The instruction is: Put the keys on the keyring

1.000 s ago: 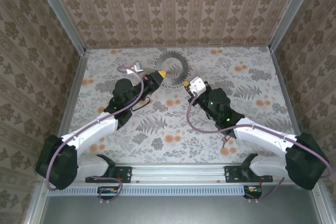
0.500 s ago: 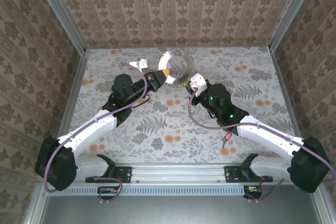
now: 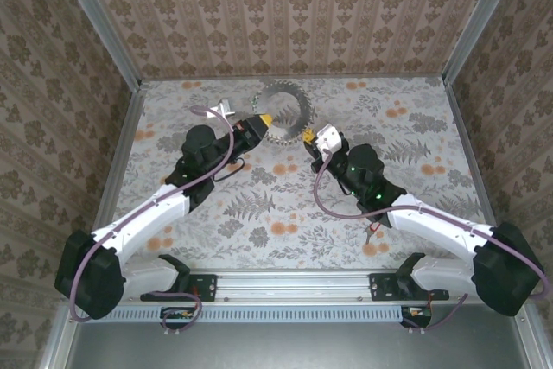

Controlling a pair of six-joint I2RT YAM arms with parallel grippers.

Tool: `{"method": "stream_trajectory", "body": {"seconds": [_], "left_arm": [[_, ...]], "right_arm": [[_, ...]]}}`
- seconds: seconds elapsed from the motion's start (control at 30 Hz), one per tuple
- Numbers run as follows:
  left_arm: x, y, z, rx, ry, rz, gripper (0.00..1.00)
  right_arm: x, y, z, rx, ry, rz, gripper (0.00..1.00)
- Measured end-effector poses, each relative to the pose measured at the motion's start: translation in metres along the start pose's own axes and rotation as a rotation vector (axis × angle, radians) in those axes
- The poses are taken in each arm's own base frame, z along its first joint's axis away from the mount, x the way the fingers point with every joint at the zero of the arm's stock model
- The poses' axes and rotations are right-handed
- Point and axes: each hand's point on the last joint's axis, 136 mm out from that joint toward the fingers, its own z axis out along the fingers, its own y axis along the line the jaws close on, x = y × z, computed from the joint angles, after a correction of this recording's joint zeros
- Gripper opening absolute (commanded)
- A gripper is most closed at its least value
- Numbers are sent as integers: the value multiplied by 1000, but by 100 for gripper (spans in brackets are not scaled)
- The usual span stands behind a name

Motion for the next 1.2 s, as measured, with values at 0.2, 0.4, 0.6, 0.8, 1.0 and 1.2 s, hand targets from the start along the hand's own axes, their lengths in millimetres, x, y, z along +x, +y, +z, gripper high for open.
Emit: {"method": "stream_trajectory", "body": {"seconds": [0.2, 0.4, 0.6, 0.8, 1.0, 1.2], "left_arm": [[1, 10, 2, -24, 9, -104, 7], [3, 19, 6, -42, 23, -194, 14], [11, 25, 6, -54, 61, -232, 39], [25, 41, 3, -107, 103, -260, 54], [32, 56, -2, -162, 127, -236, 67], [52, 75, -27, -219, 165, -179, 74]], "right_arm": [[3, -1, 6, 20, -46, 6, 0], [8, -3, 11, 31, -77, 36, 0], [-5, -13, 9, 56, -133, 68, 0], [-5, -20, 9, 53, -139, 100, 0], [12, -20, 10, 12, -69, 105, 0], [48, -21, 9, -59, 92, 112, 0]]}}
